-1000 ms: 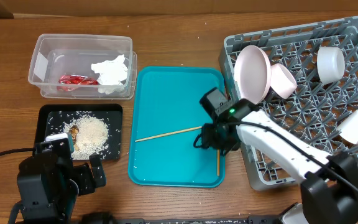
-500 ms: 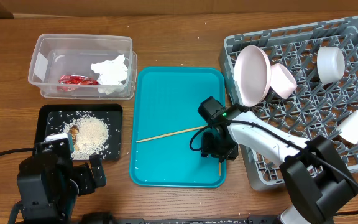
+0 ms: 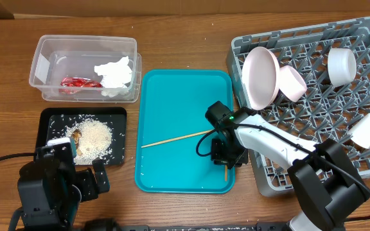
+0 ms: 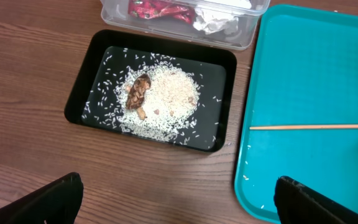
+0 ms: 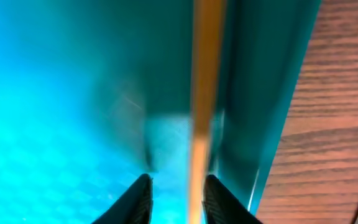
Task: Sort waste into correct bins and load items into the dishwasher
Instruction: 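Grasp the upright wooden chopstick on the teal tray with the right gripper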
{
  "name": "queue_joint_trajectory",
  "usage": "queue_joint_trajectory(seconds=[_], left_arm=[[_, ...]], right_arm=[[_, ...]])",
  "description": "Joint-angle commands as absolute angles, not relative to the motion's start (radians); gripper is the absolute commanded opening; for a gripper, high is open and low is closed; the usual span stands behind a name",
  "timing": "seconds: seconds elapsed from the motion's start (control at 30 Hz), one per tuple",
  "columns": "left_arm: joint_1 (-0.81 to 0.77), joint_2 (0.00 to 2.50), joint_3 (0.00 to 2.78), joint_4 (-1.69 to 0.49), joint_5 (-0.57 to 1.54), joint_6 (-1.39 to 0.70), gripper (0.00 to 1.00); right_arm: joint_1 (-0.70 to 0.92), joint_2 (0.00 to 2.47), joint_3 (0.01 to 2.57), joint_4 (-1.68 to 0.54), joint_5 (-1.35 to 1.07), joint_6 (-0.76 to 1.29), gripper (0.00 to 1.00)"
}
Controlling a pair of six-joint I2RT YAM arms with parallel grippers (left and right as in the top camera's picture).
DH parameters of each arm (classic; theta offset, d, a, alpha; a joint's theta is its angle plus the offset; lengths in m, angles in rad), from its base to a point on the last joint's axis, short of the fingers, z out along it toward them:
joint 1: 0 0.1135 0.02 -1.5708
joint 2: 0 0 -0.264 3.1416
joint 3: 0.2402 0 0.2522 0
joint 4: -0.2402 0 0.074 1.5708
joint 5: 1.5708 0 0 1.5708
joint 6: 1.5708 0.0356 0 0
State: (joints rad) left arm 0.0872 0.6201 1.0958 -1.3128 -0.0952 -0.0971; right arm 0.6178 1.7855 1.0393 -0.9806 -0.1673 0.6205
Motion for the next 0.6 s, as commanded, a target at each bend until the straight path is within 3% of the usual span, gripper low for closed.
queue_joint_trajectory(seconds=[0.0, 0.47, 0.57], left_arm=[[0.091, 0.622, 1.101, -1.312, -0.107, -0.093, 1.0], [0.091, 0.622, 1.101, -1.312, -0.107, -0.093, 1.0], [0.091, 0.622, 1.101, -1.312, -0.107, -0.093, 1.0]], right_arm=[[0.623, 1.795, 1.033, -0.981, -0.159, 0.618, 0.27], [0.622, 1.874, 1.033, -0.984, -0.171, 0.595, 0.28], [0.623, 1.874, 1.033, -0.979, -0.186, 0.566, 0.2]])
